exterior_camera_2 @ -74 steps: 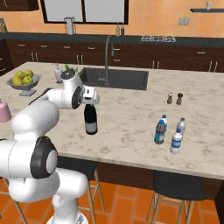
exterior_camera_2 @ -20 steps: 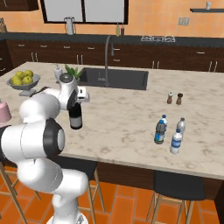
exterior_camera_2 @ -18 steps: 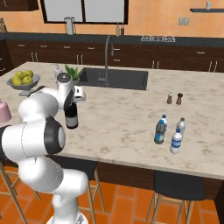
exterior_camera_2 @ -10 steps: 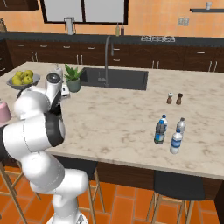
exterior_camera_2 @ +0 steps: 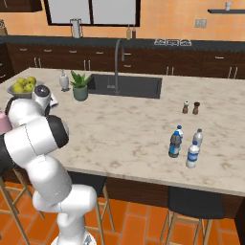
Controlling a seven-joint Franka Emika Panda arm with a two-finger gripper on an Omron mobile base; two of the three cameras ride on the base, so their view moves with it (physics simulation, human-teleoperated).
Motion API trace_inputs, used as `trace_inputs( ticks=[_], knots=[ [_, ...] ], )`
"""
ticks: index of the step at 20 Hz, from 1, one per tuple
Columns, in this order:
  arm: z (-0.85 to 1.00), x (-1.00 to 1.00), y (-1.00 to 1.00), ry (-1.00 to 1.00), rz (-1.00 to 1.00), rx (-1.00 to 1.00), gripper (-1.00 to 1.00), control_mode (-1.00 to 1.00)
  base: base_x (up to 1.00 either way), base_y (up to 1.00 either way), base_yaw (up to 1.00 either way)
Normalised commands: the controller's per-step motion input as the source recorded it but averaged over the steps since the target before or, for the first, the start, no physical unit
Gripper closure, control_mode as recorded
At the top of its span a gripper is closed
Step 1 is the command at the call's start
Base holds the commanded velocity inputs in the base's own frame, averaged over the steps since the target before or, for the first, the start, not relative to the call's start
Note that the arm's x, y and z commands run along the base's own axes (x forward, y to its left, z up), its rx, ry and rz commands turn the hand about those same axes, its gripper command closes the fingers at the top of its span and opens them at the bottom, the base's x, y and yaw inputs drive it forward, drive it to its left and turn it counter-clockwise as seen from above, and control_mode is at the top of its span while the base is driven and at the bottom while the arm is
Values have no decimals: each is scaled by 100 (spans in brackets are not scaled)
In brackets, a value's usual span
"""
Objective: Move the plastic bottles in the middle to the plastics group, and the glass bottles in the middle to the glass group.
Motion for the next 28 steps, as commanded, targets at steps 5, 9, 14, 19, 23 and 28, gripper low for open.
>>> trace_inputs(
  ticks=[5, 9, 14, 19, 23, 28],
  knots=[
    [3, 4, 99, 2, 14, -8, 100, -100, 0, 0, 0],
    [11, 0, 62, 1, 10, -3, 100, -100, 0, 0, 0],
    [4, 7, 31, 0, 7, 0, 100, -100, 0, 0, 0],
    [1, 23, 29, 0, 6, 3, 100, -100, 0, 0, 0],
    [0, 16, 11, 0, 8, 10, 100, -100, 0, 0, 0],
    [0, 4, 21, 0, 5, 0, 100, -100, 0, 0, 0]
  ],
)
